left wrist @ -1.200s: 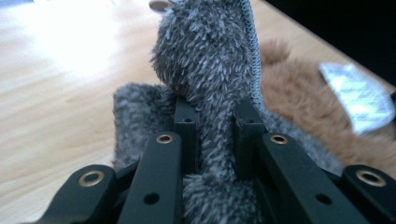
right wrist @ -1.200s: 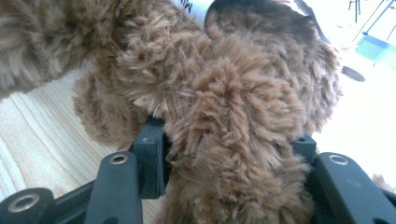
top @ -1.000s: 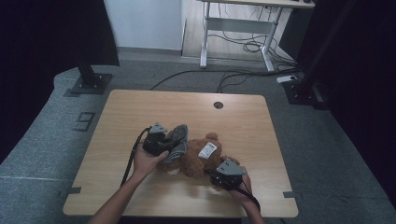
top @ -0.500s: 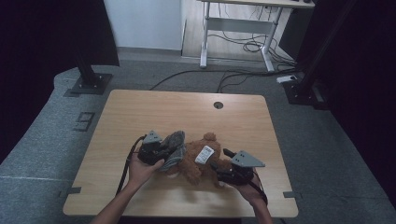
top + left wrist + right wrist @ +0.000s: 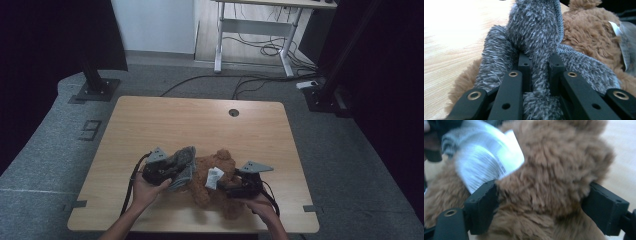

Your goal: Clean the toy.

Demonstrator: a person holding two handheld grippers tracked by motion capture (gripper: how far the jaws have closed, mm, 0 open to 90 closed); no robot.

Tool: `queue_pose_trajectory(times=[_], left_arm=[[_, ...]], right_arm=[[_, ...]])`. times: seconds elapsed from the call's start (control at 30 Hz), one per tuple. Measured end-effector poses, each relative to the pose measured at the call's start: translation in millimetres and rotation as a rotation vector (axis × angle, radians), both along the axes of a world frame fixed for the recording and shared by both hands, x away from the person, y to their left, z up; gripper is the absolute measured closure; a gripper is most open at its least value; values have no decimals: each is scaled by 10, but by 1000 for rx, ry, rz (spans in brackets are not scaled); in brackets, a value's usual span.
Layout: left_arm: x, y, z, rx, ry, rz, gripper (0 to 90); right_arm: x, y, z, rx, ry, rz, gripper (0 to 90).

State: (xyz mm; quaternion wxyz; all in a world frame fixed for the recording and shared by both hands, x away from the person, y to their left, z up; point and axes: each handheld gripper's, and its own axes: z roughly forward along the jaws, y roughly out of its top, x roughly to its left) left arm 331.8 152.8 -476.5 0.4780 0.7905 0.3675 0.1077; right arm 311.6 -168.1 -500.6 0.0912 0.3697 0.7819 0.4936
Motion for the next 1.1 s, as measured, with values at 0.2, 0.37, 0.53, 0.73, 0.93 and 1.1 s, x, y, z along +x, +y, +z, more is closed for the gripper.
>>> queue_pose_trajectory(times=[0.2, 0.37, 0.53, 0.73, 0.93, 1.1], left_arm=[[-4, -20, -21, -3, -16, 9, 771], [36, -51, -26, 2, -27, 21, 772], [174, -168, -8, 21, -29, 36, 771], [305, -278, -16, 25, -52, 52, 770], [425, -372, 4, 27, -48, 54, 767], [455, -439, 251, -22, -2, 9, 764]], right_arm=[[-114, 213, -221, -196, -52, 25, 208], [-62, 243, -256, -215, -122, -22, 383], [56, 244, -269, -244, -188, -91, 484], [215, 196, -297, -230, -220, -155, 515], [274, 140, -319, -241, -257, -207, 525], [232, 146, -318, -257, -285, -201, 526]])
